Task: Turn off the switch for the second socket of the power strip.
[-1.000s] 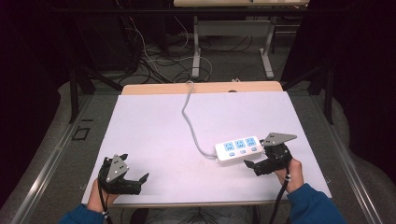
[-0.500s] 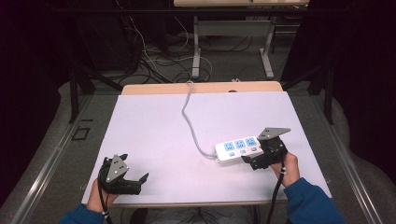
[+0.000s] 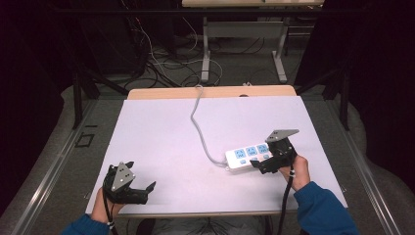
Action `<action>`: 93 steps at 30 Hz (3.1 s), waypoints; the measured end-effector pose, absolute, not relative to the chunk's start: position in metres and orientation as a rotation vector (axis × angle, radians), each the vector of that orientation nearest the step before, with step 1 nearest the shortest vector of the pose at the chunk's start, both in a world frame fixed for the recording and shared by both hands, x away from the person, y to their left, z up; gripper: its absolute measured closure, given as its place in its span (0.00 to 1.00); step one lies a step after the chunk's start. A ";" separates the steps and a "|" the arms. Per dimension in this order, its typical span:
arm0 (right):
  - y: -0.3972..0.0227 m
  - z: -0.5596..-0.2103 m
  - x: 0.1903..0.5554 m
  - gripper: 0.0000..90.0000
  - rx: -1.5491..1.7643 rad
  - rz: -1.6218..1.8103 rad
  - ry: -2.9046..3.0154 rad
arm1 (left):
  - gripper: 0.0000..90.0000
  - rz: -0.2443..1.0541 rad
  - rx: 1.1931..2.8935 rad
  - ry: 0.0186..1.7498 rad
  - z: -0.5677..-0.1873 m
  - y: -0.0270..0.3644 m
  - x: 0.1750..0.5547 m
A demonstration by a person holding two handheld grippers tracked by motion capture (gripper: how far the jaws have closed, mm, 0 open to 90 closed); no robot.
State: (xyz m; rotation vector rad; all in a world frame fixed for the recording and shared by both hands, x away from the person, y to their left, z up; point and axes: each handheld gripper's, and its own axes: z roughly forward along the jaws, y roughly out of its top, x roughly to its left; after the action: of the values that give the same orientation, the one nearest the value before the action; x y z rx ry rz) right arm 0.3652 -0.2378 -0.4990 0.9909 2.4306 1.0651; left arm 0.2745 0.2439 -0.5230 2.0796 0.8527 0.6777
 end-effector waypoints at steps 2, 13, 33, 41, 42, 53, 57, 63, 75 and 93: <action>-0.237 -0.499 0.366 0.00 0.988 1.061 2.434 | 0.00 0.682 2.080 0.851 -0.523 0.244 0.274; -0.234 -0.499 0.368 0.27 1.000 1.061 2.429 | 0.00 0.683 2.087 0.848 -0.523 0.244 0.275; -0.233 -0.502 0.367 1.00 1.041 1.037 2.374 | 0.00 0.681 2.093 0.853 -0.522 0.244 0.274; -0.229 -0.508 0.368 1.00 1.041 1.012 2.395 | 0.00 0.673 2.092 0.855 -0.523 0.244 0.274; -0.228 -0.508 0.368 1.00 1.045 1.000 2.401 | 0.00 0.674 2.094 0.854 -0.523 0.244 0.275; -0.223 -0.516 0.369 1.00 1.035 0.915 2.445 | 0.00 0.672 2.092 0.855 -0.523 0.244 0.275; -0.222 -0.519 0.370 1.00 1.023 0.924 2.427 | 0.00 0.673 2.093 0.854 -0.523 0.244 0.275; -0.220 -0.522 0.370 1.00 1.027 0.908 2.436 | 0.00 0.672 2.094 0.854 -0.523 0.244 0.275; -0.220 -0.525 0.371 1.00 1.033 0.893 2.425 | 0.00 0.673 2.094 0.854 -0.523 0.244 0.275; -0.222 -0.526 0.370 1.00 1.040 0.912 2.437 | 0.00 0.675 2.094 0.854 -0.523 0.244 0.274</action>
State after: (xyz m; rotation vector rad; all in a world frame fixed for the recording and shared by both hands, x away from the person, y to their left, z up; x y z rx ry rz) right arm 0.3701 -0.2224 -0.5258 1.0398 2.4371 0.9121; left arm 0.2744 0.2436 -0.5227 2.0944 0.8541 0.6750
